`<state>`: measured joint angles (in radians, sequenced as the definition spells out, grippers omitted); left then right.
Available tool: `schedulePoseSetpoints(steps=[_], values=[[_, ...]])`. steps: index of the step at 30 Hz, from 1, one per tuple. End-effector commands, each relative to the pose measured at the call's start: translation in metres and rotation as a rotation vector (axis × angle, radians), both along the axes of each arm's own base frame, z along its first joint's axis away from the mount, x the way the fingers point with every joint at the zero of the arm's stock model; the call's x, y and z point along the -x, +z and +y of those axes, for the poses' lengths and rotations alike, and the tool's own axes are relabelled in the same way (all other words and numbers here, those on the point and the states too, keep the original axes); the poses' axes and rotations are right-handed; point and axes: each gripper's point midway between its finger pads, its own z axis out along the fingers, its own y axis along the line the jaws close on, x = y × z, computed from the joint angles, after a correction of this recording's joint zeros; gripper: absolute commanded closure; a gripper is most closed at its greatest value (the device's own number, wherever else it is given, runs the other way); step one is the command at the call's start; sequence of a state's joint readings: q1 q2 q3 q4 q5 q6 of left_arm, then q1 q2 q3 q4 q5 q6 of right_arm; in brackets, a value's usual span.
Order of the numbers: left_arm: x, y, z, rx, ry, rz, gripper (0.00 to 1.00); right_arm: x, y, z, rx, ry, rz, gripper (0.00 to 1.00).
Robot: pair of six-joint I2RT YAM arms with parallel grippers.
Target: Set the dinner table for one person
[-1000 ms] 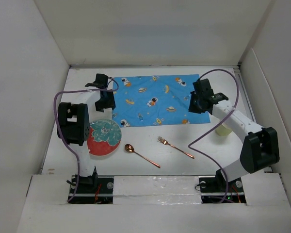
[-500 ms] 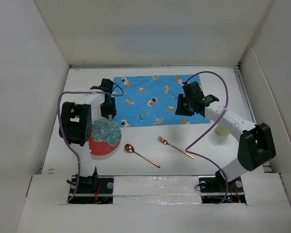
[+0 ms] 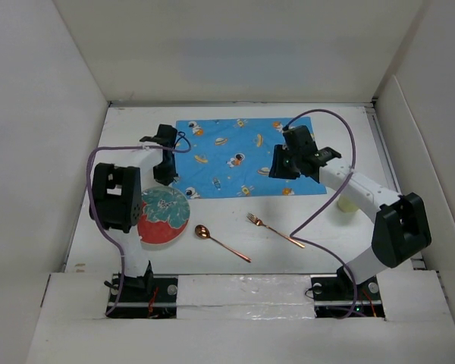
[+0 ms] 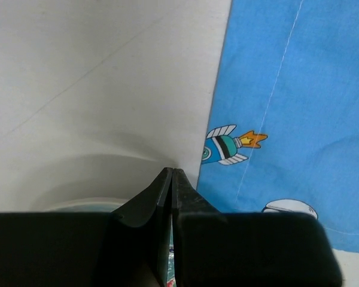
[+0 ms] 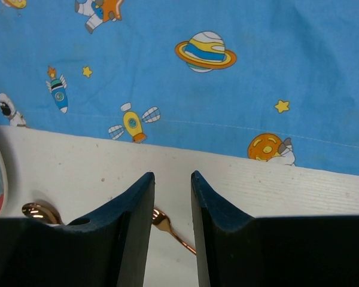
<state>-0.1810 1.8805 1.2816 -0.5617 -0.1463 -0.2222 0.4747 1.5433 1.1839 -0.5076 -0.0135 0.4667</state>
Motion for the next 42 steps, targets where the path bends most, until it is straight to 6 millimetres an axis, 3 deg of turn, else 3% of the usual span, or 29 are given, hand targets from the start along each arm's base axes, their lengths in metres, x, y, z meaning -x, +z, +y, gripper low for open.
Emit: schedulePoseSetpoints(steps=[1,3,4,5,6,8,9,10,12,13,14,15,16,17,18,20,23,24,28,29,31,37,42], values=[[-0.001,0.035,0.01,-0.035,0.033,-0.081,1.0,-0.004,0.026,0.02,-0.065,0.06,-0.081,0.63],[-0.002,0.04,0.016,-0.068,0.041,-0.077,1.0,-0.001,0.023,0.025,-0.073,0.079,-0.075,0.67],[-0.001,0.046,0.016,-0.068,0.058,-0.086,0.86,0.004,0.016,0.036,-0.091,0.128,-0.054,0.81],[-0.001,0.046,0.016,-0.068,0.059,-0.086,0.86,0.004,0.016,0.036,-0.091,0.129,-0.054,0.82],[-0.009,0.061,0.014,-0.049,0.063,-0.137,0.74,0.007,0.014,0.045,-0.097,0.161,-0.047,1.0],[-0.023,0.083,0.002,0.021,0.075,-0.214,0.49,0.018,0.006,0.067,-0.115,0.249,-0.021,1.0],[-0.035,0.11,-0.003,0.053,0.078,-0.284,0.45,0.02,0.007,0.076,-0.131,0.277,-0.024,1.0],[-0.041,0.123,-0.013,0.108,0.066,-0.318,0.44,0.026,0.014,0.096,-0.189,0.343,-0.041,1.0],[-0.05,0.162,-0.025,0.188,0.047,-0.421,0.46,0.032,0.012,0.116,-0.259,0.385,-0.015,1.0],[-0.056,0.182,-0.036,0.253,0.023,-0.479,0.48,0.038,0.022,0.135,-0.327,0.44,-0.015,1.0],[-0.056,0.195,-0.045,0.308,-0.001,-0.511,0.55,0.041,0.022,0.146,-0.348,0.467,-0.012,0.94],[-0.048,0.214,-0.05,0.354,-0.013,-0.565,0.6,0.044,0.013,0.156,-0.355,0.483,0.015,0.81],[-0.047,0.228,-0.062,0.422,-0.048,-0.608,0.65,0.043,0.019,0.168,-0.383,0.512,0.004,0.75],[-0.04,0.235,-0.067,0.465,-0.063,-0.626,0.85,0.051,0.017,0.181,-0.4,0.533,0.02,0.69],[-0.026,0.256,-0.072,0.51,-0.093,-0.678,0.94,0.053,0.016,0.189,-0.411,0.543,0.026,0.59],[-0.004,0.243,-0.078,0.563,-0.098,-0.648,1.0,0.056,0.007,0.211,-0.447,0.552,0.045,0.46],[0.023,0.231,-0.072,0.535,-0.037,-0.609,1.0,0.063,-0.005,0.234,-0.512,0.566,0.108,0.43],[0.031,0.226,-0.072,0.546,-0.037,-0.601,1.0,0.067,-0.001,0.247,-0.552,0.599,0.097,0.42],[0.029,0.232,-0.076,0.569,-0.043,-0.625,0.96,0.07,-0.019,0.271,-0.564,0.603,0.147,0.41],[0.028,0.236,-0.074,0.56,-0.054,-0.637,0.91,0.073,-0.031,0.278,-0.558,0.601,0.173,0.42],[0.025,0.246,-0.071,0.539,-0.054,-0.658,0.88,0.073,-0.033,0.288,-0.569,0.603,0.183,0.49],[0.026,0.253,-0.068,0.521,-0.07,-0.68,0.83,0.07,-0.065,0.296,-0.545,0.539,0.25,0.51],[0.026,0.249,-0.066,0.504,-0.077,-0.683,0.82,0.084,-0.081,0.307,-0.548,0.539,0.283,0.51]])
